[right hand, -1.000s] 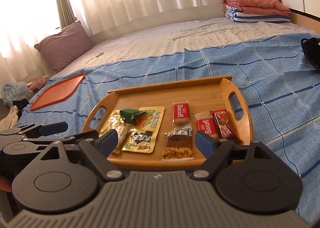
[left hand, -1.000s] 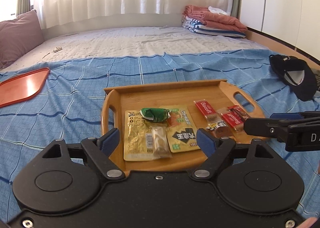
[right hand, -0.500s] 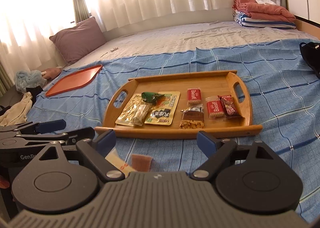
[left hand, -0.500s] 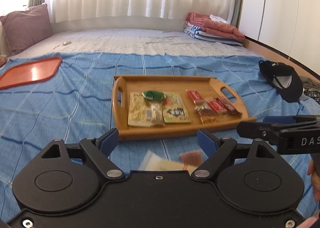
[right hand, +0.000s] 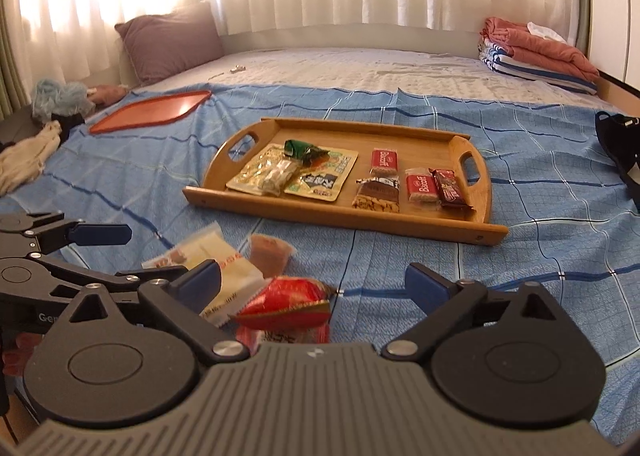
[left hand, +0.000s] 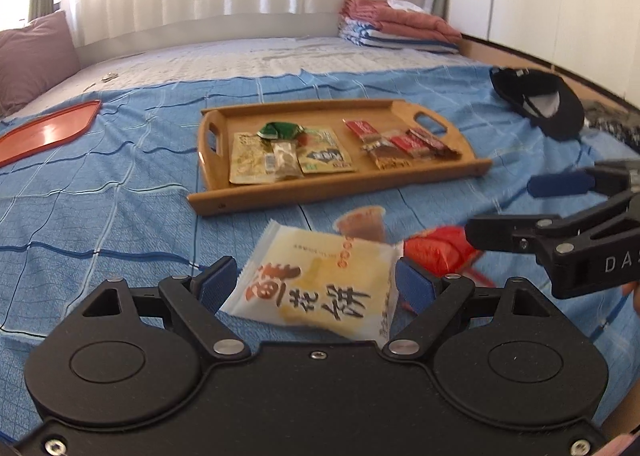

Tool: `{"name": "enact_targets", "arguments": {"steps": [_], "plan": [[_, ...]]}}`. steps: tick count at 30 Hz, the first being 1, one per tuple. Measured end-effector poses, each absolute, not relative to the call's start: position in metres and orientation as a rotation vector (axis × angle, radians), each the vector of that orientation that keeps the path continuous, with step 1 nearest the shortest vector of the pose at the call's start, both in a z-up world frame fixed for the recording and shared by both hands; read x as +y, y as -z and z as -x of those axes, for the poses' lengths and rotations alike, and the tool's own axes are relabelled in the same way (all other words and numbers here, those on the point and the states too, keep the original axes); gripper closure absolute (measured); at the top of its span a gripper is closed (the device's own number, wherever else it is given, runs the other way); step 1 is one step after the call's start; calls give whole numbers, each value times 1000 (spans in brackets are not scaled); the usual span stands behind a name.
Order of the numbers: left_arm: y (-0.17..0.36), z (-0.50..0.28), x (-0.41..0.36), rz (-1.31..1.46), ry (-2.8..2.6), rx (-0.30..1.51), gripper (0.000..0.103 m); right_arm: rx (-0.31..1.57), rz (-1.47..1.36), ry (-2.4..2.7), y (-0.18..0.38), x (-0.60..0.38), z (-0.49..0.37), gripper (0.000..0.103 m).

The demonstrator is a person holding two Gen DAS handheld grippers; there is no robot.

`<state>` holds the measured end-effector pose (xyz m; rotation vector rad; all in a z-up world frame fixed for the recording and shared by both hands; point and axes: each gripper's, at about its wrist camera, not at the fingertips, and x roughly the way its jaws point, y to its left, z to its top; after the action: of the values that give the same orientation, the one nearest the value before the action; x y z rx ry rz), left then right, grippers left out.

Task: Organize snacks
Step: 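Move the left tool to the white pastry bag while the right tool approaches the red bag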

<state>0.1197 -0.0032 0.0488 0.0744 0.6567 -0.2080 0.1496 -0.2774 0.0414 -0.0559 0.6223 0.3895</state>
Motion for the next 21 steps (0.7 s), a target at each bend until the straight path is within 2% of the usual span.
{"name": "enact_targets", "arguments": {"steps": [15, 21], "plan": [[-21, -136, -17, -144, 213, 679, 14, 632, 101, -409, -20, -277, -147, 0], [-9, -147, -17, -154, 211, 687, 5, 622, 155, -386, -12, -277, -148, 0]]}}
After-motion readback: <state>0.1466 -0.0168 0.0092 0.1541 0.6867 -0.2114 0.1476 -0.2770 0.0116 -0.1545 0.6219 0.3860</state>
